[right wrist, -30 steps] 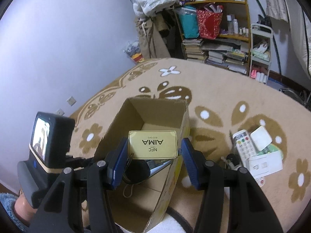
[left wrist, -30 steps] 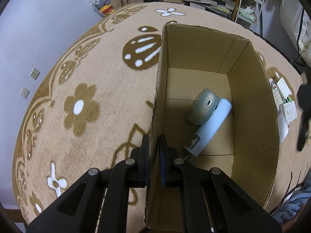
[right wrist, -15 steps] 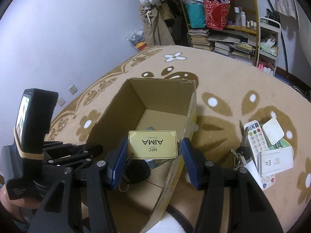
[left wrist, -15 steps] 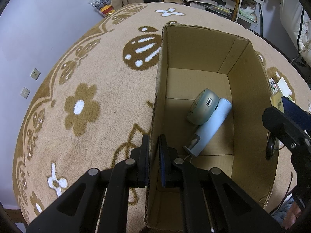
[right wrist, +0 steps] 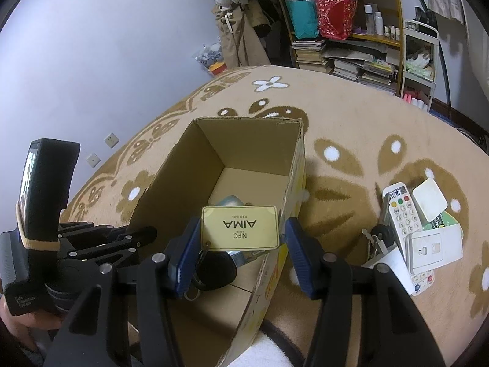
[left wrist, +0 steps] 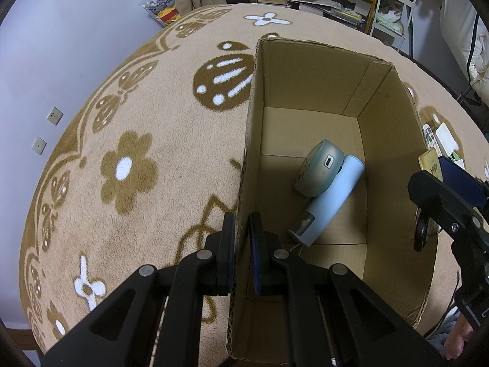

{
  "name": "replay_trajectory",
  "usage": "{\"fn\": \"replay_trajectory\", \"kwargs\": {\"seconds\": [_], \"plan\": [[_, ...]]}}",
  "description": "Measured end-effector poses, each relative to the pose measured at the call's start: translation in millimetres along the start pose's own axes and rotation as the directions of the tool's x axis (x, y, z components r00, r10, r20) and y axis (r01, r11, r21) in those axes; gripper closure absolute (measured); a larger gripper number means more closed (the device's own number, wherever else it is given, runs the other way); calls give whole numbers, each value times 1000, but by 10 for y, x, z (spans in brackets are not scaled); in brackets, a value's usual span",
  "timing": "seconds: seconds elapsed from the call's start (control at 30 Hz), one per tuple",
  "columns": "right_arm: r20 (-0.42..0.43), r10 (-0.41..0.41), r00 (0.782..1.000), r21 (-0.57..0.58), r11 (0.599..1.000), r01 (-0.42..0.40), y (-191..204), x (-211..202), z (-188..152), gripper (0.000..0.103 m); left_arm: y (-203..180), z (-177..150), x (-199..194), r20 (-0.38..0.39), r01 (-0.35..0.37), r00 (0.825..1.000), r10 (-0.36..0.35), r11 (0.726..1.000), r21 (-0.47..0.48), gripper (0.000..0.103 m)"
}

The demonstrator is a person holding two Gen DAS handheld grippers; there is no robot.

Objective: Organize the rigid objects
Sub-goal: 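Lift the AIMA key tag into the box and open the right tool, then move the right tool back and grasp the white plug adapter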

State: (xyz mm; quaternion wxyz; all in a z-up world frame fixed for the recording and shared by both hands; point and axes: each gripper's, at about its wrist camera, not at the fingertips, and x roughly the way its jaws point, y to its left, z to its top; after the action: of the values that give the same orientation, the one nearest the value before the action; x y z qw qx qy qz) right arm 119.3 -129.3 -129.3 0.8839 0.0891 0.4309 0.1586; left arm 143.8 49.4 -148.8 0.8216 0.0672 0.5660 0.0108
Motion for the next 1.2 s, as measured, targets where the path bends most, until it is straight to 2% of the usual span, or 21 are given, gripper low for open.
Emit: {"fn": "replay_trajectory", "kwargs": {"seconds": [0.3,0.43,0.5,0.7,0.97,1.07,1.2], "plan": [[-12,14,1000,4,1000,-14,8,8,3,42,-2,-2,1,0,0,1000,0,1000,-1,94],[-9,11,1000,-2,1000,-11,12,-25,11,26,-1,-5,-1,2,1,1000,-1,1000,-3,94],[5,3,1000,-10,1000,-3,11,-74,27,22,1,-6,4,1,4,1000,-4,1000,-5,94],[46,-38,998,-26,999,39,-42,-234,87,0,4,-7,7,1,3,1000,-3,1000,-3,94],[60,-119,991,-29,992,121,-269,-305,149,0,7,-5,8,1,4,1000,-4,1000,-5,94],[92,-185,979,-43,981,189,-341,-357,154,0,7,-5,8,0,5,1000,-5,1000,-6,94],[84,-240,967,-27,970,243,-502,-367,176,0,14,-1,9,-1,8,1000,-8,1000,-8,94]]}}
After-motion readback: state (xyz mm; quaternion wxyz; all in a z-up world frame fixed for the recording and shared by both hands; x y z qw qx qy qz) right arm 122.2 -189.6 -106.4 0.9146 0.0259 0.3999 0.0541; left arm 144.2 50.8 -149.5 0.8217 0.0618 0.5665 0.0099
